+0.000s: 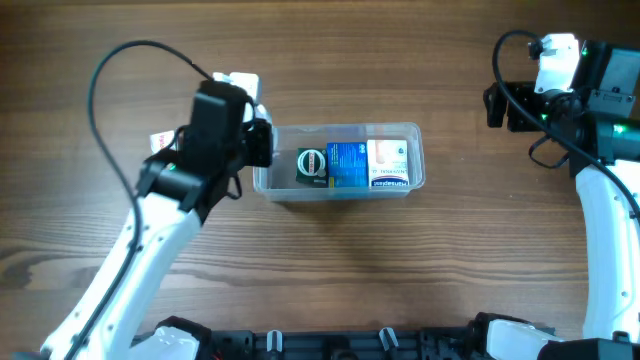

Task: Pack container
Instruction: 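Place spray bottle with left gripper into container's left end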

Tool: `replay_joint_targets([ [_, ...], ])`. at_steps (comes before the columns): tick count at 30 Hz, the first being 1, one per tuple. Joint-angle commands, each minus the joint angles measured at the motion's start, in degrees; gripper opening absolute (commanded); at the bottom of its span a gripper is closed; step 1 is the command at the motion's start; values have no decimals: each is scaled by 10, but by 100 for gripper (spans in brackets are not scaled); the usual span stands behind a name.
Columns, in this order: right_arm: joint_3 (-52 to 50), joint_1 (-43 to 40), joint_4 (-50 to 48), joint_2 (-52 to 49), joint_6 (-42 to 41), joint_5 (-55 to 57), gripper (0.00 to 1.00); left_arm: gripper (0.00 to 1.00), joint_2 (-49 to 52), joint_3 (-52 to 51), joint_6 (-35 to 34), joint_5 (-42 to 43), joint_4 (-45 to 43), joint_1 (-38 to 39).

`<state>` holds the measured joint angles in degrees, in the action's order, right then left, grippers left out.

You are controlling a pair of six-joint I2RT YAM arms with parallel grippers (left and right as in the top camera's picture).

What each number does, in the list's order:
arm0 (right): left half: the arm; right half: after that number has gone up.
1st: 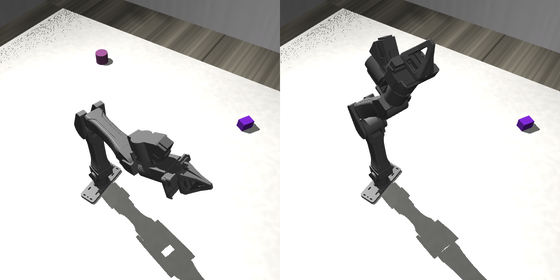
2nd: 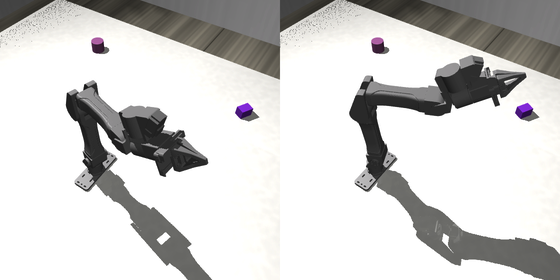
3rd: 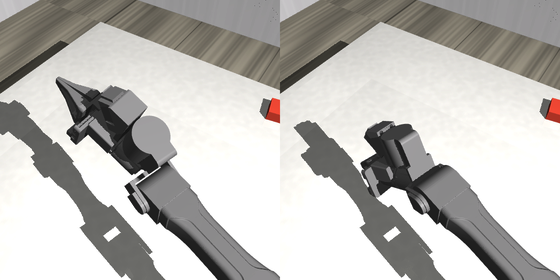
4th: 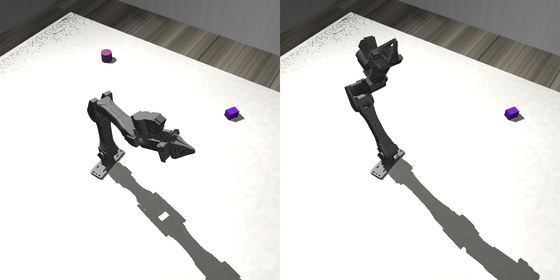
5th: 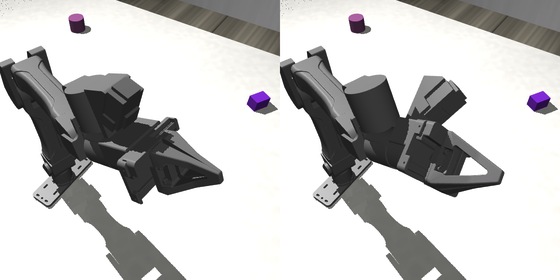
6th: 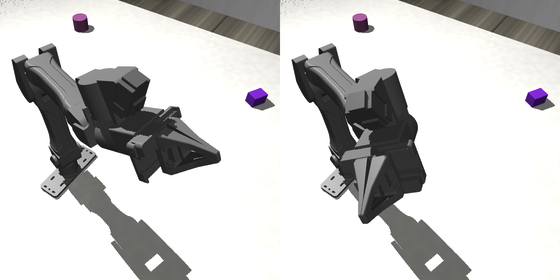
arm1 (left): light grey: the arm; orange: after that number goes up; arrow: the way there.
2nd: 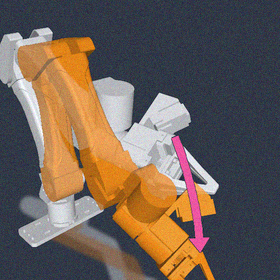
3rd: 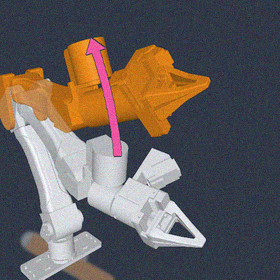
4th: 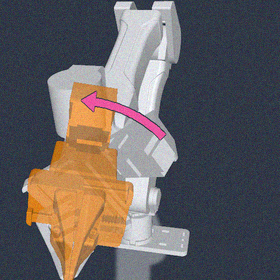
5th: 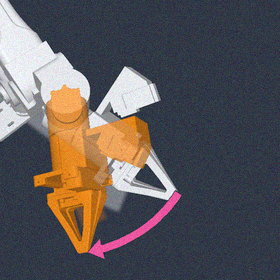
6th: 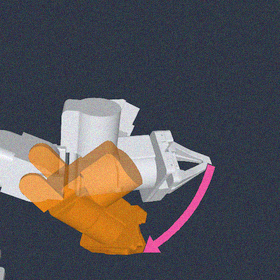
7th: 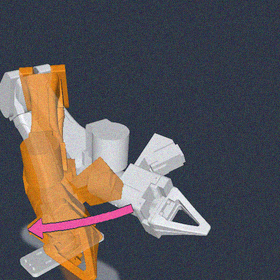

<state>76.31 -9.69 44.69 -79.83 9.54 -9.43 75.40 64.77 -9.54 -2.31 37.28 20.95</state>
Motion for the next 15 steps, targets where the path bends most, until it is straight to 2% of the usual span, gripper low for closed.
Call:
replay_joint_targets([
  [1, 1, 0, -1, -3, 6, -10, 100, 25, 54, 2, -30, -8, -8, 3],
  [8, 1, 0, -1, -3, 6, -10, 100, 24, 147, 2, -31, -9, -57, 26],
  [15, 1, 0, -1, -3, 6, -10, 100, 25, 173, 2, -34, -38, -65, 26],
])
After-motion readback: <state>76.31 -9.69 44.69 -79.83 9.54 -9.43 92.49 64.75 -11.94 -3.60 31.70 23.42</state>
